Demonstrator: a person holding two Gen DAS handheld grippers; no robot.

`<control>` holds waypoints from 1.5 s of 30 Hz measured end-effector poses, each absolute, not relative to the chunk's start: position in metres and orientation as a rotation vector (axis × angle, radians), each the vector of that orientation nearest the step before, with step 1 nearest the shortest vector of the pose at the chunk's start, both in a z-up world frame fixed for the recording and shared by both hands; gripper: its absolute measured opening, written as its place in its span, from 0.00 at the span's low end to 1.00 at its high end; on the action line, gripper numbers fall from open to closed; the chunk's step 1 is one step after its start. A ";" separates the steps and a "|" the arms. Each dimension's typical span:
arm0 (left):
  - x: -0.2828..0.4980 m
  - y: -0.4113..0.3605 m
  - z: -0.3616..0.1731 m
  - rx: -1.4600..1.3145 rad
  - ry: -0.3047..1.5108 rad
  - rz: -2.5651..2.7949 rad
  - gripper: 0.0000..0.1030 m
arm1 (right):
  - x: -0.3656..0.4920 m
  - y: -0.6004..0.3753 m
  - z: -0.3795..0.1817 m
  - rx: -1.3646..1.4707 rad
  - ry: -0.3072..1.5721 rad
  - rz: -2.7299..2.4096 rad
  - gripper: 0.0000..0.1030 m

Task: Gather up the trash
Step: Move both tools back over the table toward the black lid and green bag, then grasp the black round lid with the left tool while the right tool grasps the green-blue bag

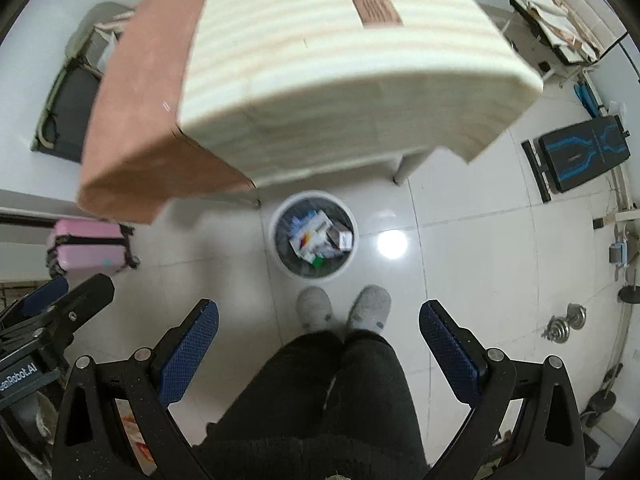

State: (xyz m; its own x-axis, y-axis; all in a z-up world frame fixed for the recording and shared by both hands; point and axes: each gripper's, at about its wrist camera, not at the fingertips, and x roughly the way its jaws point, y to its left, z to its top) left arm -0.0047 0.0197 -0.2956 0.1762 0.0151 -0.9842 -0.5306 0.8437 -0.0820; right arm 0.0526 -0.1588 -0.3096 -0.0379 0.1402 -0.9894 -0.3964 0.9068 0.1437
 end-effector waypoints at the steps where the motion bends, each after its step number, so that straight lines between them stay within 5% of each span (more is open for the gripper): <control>1: 0.001 0.024 -0.288 -0.462 1.326 0.425 1.00 | 0.062 -0.153 -0.297 -0.194 1.533 0.446 0.99; 17: 0.169 0.131 -0.237 -0.459 1.138 0.722 1.00 | 0.318 -0.045 -0.240 -0.469 1.351 0.557 0.99; 27: 0.336 0.190 -0.306 -0.611 1.266 0.909 1.00 | 0.553 0.121 -0.334 -0.880 1.317 0.737 0.99; 37: 0.398 0.243 -0.362 -0.733 1.350 1.003 1.00 | 0.619 0.250 -0.432 -1.318 1.294 1.019 0.99; 45: 0.425 0.263 -0.369 -0.777 1.332 0.905 1.00 | 0.665 0.253 -0.464 -1.110 1.449 0.854 0.94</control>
State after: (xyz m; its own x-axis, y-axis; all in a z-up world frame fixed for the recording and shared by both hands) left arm 0.4254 0.2630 -0.3690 0.0144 0.1009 -0.9948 -0.8876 0.4594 0.0338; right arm 0.6648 0.2526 -0.4637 0.0041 -0.1834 -0.9830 -0.9489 0.3094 -0.0617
